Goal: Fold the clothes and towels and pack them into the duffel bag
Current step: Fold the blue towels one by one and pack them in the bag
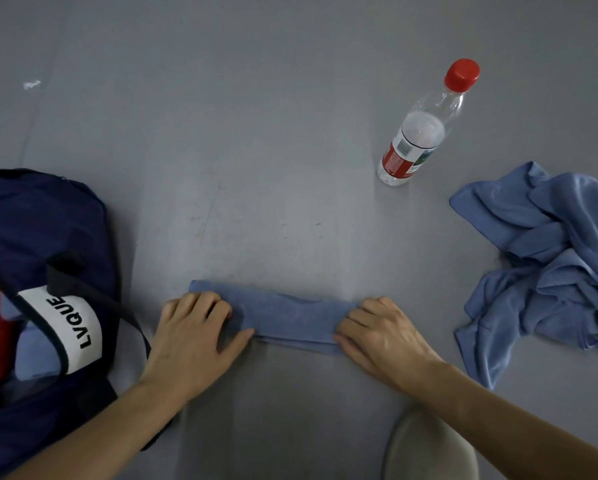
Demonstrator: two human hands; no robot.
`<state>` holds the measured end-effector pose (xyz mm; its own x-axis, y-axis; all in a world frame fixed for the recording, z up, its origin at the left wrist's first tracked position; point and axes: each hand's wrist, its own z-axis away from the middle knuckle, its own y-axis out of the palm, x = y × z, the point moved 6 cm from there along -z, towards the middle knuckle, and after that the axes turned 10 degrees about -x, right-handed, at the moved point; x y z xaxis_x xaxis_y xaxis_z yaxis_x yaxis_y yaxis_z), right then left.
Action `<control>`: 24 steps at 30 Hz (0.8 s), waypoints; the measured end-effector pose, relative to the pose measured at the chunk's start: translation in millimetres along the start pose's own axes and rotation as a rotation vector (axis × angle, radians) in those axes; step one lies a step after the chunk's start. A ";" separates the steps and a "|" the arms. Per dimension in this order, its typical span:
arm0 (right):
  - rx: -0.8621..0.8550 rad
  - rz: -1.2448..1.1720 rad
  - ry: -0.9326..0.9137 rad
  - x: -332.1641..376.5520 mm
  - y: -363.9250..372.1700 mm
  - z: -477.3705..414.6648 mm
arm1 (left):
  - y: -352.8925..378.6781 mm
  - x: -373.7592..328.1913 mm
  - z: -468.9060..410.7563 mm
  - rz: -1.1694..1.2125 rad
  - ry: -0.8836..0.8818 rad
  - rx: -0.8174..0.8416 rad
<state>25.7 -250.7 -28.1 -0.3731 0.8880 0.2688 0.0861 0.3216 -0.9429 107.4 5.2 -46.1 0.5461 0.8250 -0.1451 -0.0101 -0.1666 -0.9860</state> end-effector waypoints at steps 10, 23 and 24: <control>0.176 0.062 -0.133 25.7 55.2 -14.1 | 40.6 -46.1 6.5 0.187 -0.635 0.076; 0.272 0.097 -0.148 74.4 62.1 30.4 | 56.2 -16.3 -105.6 -0.130 0.483 0.167; 0.281 0.113 -0.161 75.6 62.6 31.2 | 51.9 -18.4 -109.5 -0.145 0.467 0.155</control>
<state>-25.9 -173.7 -73.0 -0.5190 0.8421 0.1466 -0.1145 0.1014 -0.9882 188.6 -77.7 -85.6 0.8668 0.4985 0.0118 -0.0110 0.0427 -0.9990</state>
